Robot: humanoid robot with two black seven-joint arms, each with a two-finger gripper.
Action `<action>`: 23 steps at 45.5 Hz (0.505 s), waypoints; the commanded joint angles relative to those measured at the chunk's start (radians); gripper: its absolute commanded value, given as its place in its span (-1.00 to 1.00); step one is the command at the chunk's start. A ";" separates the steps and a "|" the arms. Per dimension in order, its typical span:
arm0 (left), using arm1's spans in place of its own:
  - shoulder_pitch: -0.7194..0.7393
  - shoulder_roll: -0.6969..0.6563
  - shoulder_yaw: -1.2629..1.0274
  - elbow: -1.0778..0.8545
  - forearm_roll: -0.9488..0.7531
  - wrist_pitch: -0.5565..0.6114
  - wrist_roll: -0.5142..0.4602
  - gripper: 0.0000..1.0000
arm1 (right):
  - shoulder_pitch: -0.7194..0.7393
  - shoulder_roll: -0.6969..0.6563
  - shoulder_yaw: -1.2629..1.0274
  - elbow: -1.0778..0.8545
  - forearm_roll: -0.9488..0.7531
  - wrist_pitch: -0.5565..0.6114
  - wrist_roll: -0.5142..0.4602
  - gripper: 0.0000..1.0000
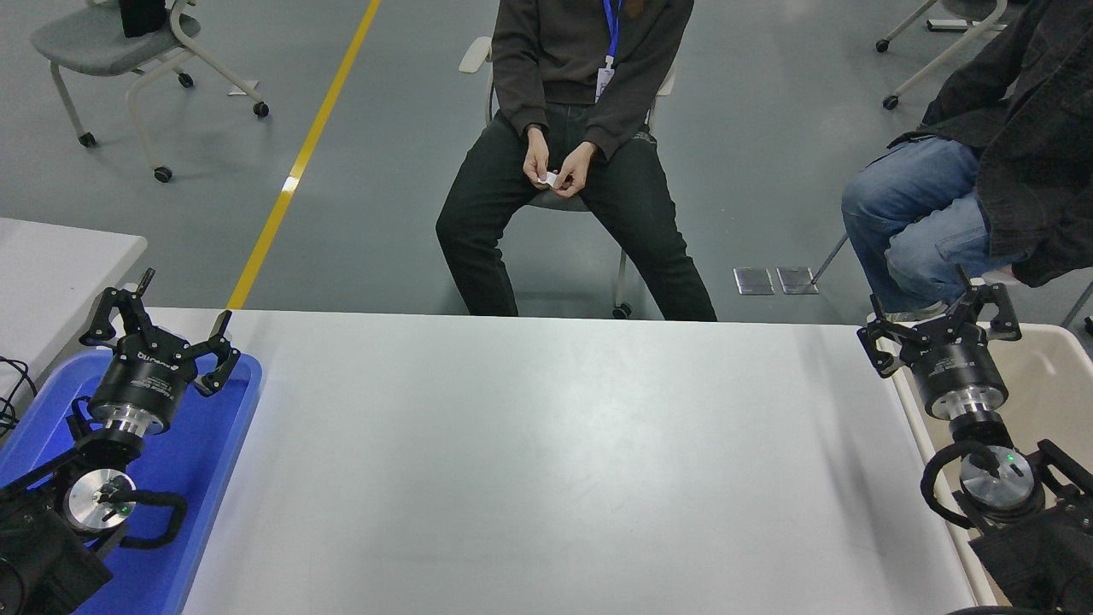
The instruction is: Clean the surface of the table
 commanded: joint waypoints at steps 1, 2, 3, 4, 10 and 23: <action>0.000 0.000 0.000 0.000 0.000 0.000 0.000 1.00 | -0.029 0.004 -0.001 0.082 -0.003 -0.047 0.008 1.00; 0.000 0.000 0.000 0.000 0.000 0.000 0.000 1.00 | -0.031 0.002 -0.002 0.086 -0.003 -0.048 0.008 1.00; 0.000 0.000 0.000 0.000 0.000 0.000 0.000 1.00 | -0.032 0.001 -0.004 0.086 -0.003 -0.048 0.008 1.00; 0.000 0.000 0.000 0.000 0.000 0.000 0.000 1.00 | -0.033 0.000 -0.004 0.086 -0.003 -0.047 0.008 1.00; 0.000 0.000 0.000 0.000 0.000 0.000 0.000 1.00 | -0.034 0.000 -0.008 0.086 -0.003 -0.047 0.008 1.00; 0.000 0.000 0.000 0.000 0.000 0.000 0.000 1.00 | -0.051 -0.010 -0.011 0.086 -0.009 -0.044 0.008 1.00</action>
